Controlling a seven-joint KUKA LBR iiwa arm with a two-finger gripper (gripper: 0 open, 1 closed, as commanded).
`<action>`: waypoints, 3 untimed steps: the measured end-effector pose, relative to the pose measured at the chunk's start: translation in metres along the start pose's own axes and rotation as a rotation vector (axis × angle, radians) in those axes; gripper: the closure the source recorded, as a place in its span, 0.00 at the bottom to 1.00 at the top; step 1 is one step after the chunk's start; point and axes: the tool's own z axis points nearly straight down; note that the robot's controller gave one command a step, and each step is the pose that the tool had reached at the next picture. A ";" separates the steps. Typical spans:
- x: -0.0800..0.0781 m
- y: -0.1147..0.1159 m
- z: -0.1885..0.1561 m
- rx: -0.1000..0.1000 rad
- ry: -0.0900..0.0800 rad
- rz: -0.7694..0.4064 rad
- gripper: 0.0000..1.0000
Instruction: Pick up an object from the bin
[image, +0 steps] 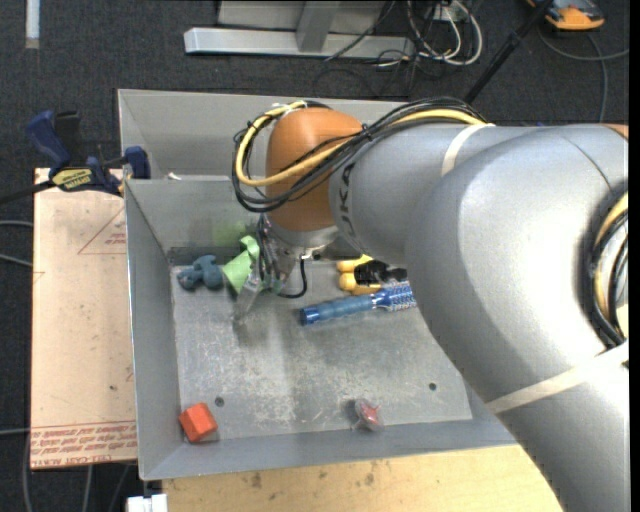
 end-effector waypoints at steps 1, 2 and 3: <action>-0.001 0.000 -0.003 -0.002 0.000 0.002 1.00; 0.059 0.049 -0.070 -0.006 -0.002 0.135 1.00; 0.059 0.063 -0.129 -0.007 -0.005 0.107 1.00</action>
Offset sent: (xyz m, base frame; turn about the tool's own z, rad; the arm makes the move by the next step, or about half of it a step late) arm 0.0000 0.0000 0.0000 0.0000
